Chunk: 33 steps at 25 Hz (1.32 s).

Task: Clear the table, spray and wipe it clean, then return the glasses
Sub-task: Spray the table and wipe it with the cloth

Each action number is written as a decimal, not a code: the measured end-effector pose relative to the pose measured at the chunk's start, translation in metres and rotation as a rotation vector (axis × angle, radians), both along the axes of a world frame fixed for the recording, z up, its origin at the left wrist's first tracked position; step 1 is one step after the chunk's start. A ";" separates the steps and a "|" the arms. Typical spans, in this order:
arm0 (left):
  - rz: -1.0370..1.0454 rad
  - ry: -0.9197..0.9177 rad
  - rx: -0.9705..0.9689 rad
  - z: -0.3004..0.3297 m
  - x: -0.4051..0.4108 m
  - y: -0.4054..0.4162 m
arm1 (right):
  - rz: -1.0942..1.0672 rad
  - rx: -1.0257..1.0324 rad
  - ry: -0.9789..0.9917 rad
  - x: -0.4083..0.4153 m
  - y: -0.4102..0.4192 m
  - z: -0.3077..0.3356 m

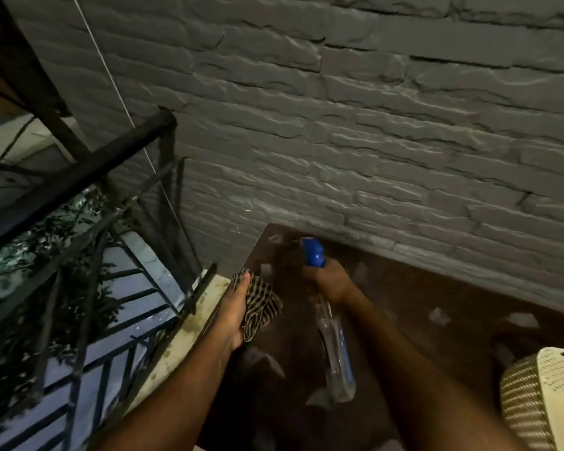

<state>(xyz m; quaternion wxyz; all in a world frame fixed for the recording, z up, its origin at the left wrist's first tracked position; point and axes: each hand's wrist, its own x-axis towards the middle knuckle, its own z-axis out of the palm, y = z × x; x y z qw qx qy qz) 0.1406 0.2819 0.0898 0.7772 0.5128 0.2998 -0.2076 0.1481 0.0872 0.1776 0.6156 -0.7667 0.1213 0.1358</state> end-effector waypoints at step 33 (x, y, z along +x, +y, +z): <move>0.246 -0.079 0.004 -0.008 -0.126 0.007 | -0.009 0.010 -0.045 -0.108 -0.056 -0.012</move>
